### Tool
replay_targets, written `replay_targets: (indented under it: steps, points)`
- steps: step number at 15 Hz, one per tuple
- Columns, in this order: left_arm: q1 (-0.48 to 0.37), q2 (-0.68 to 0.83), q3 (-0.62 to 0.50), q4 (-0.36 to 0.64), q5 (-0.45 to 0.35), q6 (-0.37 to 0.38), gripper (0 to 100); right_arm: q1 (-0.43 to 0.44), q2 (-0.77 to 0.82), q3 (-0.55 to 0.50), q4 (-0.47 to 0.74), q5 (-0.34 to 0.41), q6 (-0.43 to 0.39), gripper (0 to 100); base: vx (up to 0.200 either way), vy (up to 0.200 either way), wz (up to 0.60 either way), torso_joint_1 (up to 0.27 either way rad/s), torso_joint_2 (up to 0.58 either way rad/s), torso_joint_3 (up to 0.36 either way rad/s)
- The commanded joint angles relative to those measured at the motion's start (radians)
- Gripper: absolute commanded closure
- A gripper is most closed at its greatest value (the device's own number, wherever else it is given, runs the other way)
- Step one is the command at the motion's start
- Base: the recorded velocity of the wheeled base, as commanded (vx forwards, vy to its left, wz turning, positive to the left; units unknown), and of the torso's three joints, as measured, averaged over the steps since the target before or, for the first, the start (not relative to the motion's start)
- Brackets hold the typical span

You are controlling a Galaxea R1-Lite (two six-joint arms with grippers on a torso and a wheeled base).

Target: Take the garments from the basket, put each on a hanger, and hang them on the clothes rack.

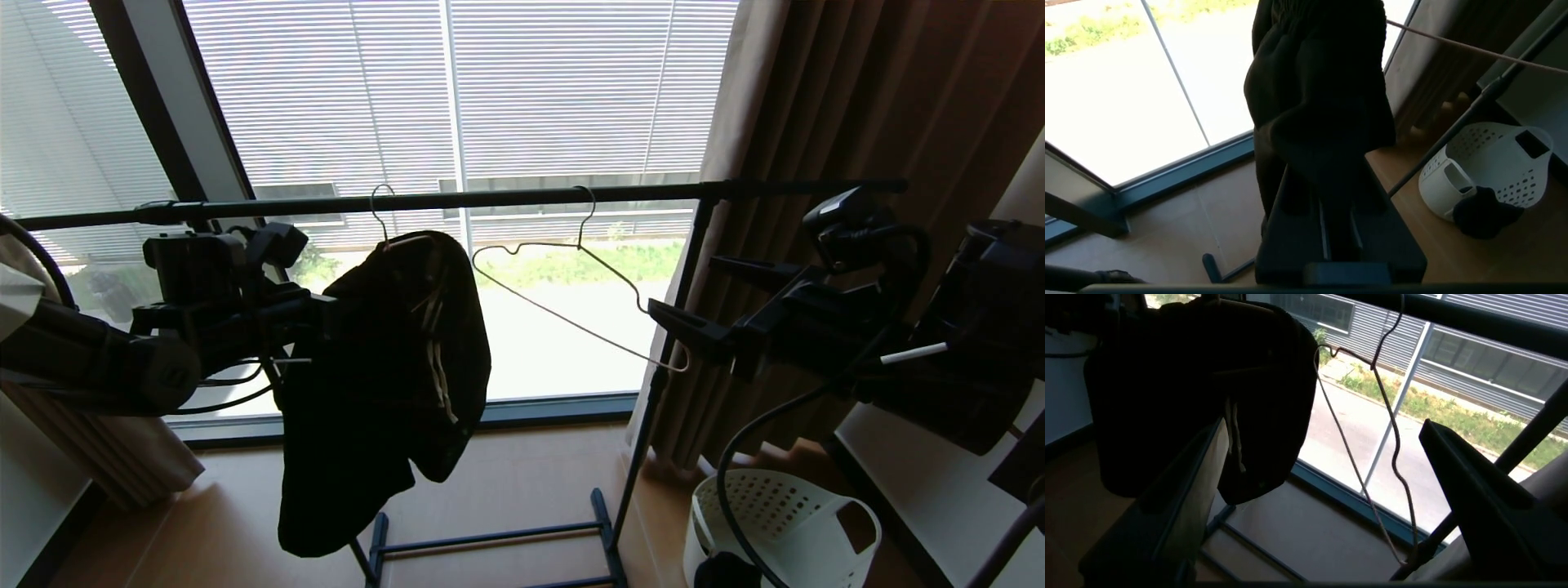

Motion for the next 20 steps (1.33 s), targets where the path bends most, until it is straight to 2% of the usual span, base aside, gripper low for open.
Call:
replay_targets:
  steps: [1, 3, 4, 9, 10, 12, 15, 18, 19, 20]
  points:
    - [-0.003, -0.002, 0.006, 0.0, 0.0, 0.001, 100, 0.001, 0.002, 0.0, -0.001, 0.001, -0.001, 0, 0.0, 0.0, 0.0, 0.0, 0.0, 0.0]
    - [-0.005, -0.002, 0.009, 0.0, 0.0, 0.001, 100, -0.001, 0.002, -0.001, -0.001, 0.001, -0.001, 0, 0.0, 0.0, 0.0, 0.0, 0.0, 0.0]
    - [-0.005, -0.004, 0.018, -0.002, -0.002, 0.004, 0, 0.001, 0.002, -0.001, -0.001, 0.001, -0.001, 0, 0.0, 0.0, 0.0, 0.0, 0.0, 0.0]
    - [-0.02, -0.011, 0.038, -0.042, 0.0, 0.007, 0, 0.001, 0.002, -0.001, -0.001, 0.001, -0.001, 0, 0.0, 0.0, 0.0, 0.0, 0.0, 0.0]
    - [-0.026, -0.051, 0.068, -0.068, 0.001, 0.004, 0, 0.001, -0.001, -0.001, -0.001, -0.001, -0.001, 0, 0.0, 0.0, 0.0, 0.0, 0.0, 0.0]
    - [-0.033, -0.143, 0.121, -0.056, 0.001, 0.004, 0, 0.001, -0.012, 0.002, -0.001, -0.003, -0.001, 0, 0.0, 0.0, 0.0, 0.0, 0.0, 0.0]
    - [-0.037, -0.364, 0.241, 0.053, -0.003, 0.005, 0, 0.027, -0.124, 0.028, 0.016, -0.05, -0.005, 0, 0.0, 0.0, 0.0, 0.0, 0.0, 0.0]
    - [-0.039, -0.599, 0.341, 0.228, -0.011, 0.007, 0, 0.027, -0.241, 0.071, 0.154, -0.064, -0.005, 0, 0.0, 0.0, 0.0, 0.0, 0.0, 0.0]
    - [-0.039, -0.7, 0.39, 0.293, -0.035, 0.005, 0, 0.028, -0.291, 0.102, 0.21, -0.09, -0.005, 0, 0.0, 0.0, 0.0, 0.0, 0.0, 0.0]
    - [-0.039, -0.737, 0.413, 0.313, -0.048, 0.005, 0, 0.028, -0.31, 0.115, 0.22, -0.101, -0.005, 0, 0.0, 0.0, 0.0, 0.0, 0.0, 0.0]
